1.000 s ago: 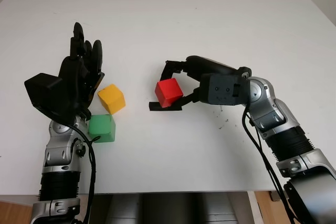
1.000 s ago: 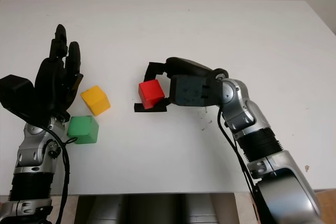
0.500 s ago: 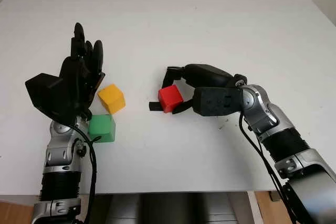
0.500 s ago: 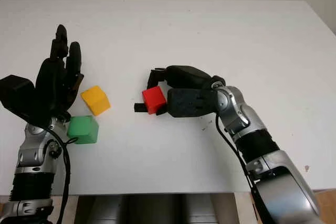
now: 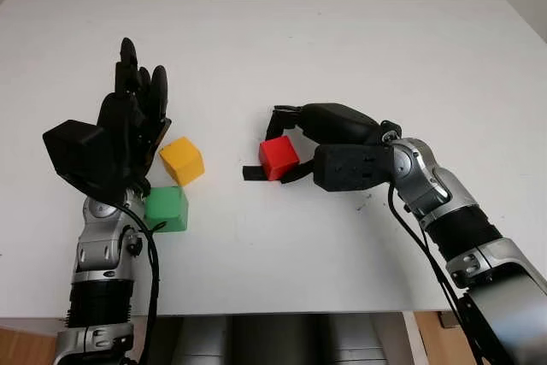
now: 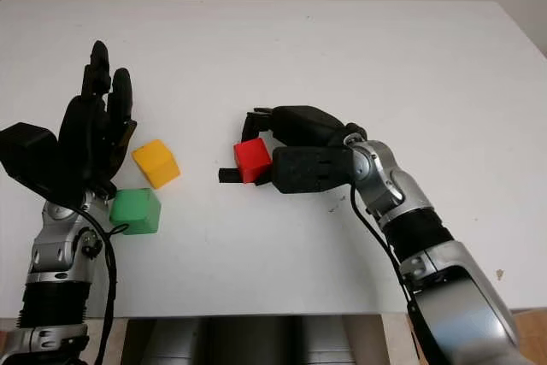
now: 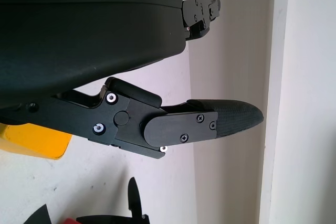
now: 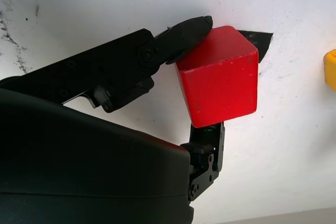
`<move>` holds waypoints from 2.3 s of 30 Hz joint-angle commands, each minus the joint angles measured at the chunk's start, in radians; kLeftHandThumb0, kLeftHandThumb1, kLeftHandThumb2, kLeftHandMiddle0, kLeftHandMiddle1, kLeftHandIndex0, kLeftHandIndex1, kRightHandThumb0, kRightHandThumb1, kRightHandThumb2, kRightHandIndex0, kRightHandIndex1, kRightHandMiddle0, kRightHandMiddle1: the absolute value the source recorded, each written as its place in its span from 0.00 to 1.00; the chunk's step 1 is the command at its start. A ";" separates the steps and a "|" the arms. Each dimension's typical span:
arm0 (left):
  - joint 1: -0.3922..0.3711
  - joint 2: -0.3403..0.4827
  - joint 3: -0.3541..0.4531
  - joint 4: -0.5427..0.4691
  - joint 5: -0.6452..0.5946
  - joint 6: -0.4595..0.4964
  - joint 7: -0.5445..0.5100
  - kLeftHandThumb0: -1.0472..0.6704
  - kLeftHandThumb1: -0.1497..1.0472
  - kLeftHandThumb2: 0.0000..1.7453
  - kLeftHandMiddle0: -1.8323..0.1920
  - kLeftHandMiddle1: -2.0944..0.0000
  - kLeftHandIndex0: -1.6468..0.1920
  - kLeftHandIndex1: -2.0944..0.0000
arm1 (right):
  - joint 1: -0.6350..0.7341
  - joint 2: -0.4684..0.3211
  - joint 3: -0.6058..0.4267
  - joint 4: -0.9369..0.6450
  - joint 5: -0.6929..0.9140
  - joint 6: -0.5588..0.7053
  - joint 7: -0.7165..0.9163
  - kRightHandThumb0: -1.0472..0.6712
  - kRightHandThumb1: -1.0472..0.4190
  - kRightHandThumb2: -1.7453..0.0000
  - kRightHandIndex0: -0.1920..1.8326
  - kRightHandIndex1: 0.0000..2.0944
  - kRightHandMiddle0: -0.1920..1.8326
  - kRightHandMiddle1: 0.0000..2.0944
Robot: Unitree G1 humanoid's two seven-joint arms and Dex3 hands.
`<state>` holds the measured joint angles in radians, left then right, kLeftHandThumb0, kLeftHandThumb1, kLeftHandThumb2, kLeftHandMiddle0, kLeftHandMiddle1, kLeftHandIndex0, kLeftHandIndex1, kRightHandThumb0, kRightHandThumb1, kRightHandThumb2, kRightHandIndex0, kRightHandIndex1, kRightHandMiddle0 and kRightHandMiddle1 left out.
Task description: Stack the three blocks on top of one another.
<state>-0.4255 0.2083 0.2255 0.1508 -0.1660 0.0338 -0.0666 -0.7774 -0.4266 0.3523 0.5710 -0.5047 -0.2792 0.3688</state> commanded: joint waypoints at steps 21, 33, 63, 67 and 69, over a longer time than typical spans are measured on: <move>0.025 0.007 0.000 -0.030 0.000 0.011 -0.008 0.20 1.00 0.29 0.99 0.98 0.99 0.98 | 0.035 -0.034 -0.041 -0.112 0.031 -0.012 0.027 0.13 0.09 0.97 0.00 0.00 0.00 0.00; 0.027 0.059 0.008 -0.059 0.024 -0.009 -0.030 0.20 1.00 0.28 0.98 0.97 0.97 0.97 | 0.112 -0.019 -0.230 -0.290 0.214 0.074 -0.033 0.08 0.01 0.84 0.00 0.00 0.00 0.00; -0.384 0.835 -0.387 0.221 0.771 -0.575 -0.426 0.31 0.81 0.03 0.89 0.99 0.73 0.97 | 0.129 0.174 -0.471 -0.374 0.630 0.471 -0.162 0.16 0.00 0.61 0.05 0.03 0.05 0.03; -0.410 0.845 -0.452 0.215 0.924 -0.665 -0.373 0.28 0.80 0.02 0.90 0.99 0.75 0.98 | 0.134 0.177 -0.468 -0.383 0.626 0.481 -0.179 0.16 0.00 0.61 0.05 0.03 0.05 0.03; -0.409 0.848 -0.467 0.195 0.957 -0.677 -0.389 0.28 0.79 0.03 0.92 0.99 0.77 0.99 | 0.136 0.178 -0.466 -0.387 0.624 0.484 -0.185 0.16 0.00 0.61 0.05 0.03 0.05 0.03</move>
<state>-0.8125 1.0344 -0.2299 0.3622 0.7773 -0.6354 -0.4522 -0.6449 -0.2512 -0.1100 0.2086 0.1203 0.2005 0.1875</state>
